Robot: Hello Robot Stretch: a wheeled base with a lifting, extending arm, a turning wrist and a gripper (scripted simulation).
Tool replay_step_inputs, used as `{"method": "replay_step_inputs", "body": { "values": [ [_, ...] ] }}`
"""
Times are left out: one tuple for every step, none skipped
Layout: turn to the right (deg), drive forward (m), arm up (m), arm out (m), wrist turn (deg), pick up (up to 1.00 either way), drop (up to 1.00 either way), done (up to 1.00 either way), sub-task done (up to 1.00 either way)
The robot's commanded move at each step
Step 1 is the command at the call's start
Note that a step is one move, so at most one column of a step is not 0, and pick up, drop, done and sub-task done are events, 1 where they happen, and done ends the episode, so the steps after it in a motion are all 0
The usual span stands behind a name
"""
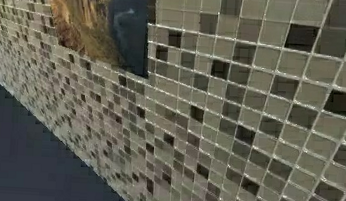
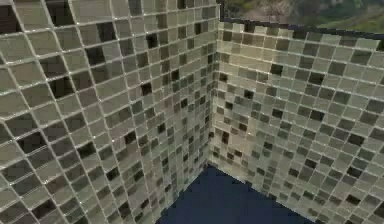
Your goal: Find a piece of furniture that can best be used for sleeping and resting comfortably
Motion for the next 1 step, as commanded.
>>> {"method": "replay_step_inputs", "body": {
  "values": [
    [-45.0, 0.00, 0.00, 0.00, 0.0, 0.00, 0.00, 0.00, 0.00]
  ]
}}
